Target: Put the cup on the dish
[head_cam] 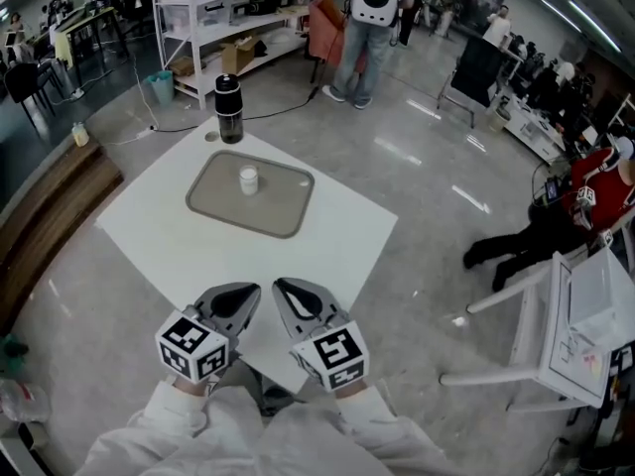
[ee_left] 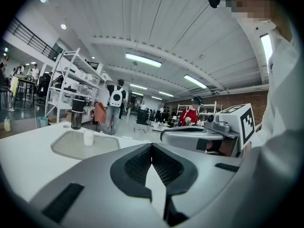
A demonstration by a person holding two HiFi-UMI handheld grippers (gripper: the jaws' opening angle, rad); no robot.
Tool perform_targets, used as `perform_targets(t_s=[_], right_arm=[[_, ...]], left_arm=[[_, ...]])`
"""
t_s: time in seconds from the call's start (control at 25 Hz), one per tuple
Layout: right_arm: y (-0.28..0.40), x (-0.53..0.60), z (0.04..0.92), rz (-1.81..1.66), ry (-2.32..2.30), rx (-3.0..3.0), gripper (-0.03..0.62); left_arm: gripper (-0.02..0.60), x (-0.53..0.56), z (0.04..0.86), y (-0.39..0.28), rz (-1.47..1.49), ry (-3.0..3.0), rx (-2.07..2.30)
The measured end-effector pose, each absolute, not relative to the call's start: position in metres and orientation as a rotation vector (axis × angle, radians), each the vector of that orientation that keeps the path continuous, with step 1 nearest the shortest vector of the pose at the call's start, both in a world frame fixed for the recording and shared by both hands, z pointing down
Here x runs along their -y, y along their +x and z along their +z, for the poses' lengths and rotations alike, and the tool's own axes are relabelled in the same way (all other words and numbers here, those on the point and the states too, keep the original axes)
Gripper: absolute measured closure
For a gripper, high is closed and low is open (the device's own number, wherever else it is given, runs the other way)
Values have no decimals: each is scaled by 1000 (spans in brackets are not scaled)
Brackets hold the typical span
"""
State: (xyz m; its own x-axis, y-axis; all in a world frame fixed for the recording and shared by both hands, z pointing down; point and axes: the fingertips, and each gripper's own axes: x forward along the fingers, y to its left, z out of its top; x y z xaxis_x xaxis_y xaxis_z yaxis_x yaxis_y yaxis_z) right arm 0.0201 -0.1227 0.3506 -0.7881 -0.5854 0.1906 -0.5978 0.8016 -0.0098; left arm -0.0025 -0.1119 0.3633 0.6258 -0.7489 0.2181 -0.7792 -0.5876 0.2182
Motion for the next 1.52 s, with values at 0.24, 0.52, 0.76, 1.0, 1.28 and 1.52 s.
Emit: perform_targets(t_s=[0.24, 0.52, 0.76, 1.0, 1.28, 1.52], right_arm=[[21, 118, 344, 136, 916, 2837, 580], [6, 117, 332, 49, 942, 2837, 582], [3, 114, 330, 73, 993, 2816, 582], [5, 107, 335, 93, 991, 2789, 582], [12, 107, 343, 113, 1026, 2761, 582], [11, 108, 343, 116, 1048, 2745, 582]], left_arm=[[574, 100, 355, 11, 160, 2596, 1208], [574, 100, 344, 1, 159, 2623, 1187], [574, 101, 338, -12, 142, 2624, 1189], [574, 101, 334, -16, 122, 2620, 1194], [574, 97, 340, -17, 119, 2606, 1179], [574, 96, 341, -15, 130, 2609, 1155]])
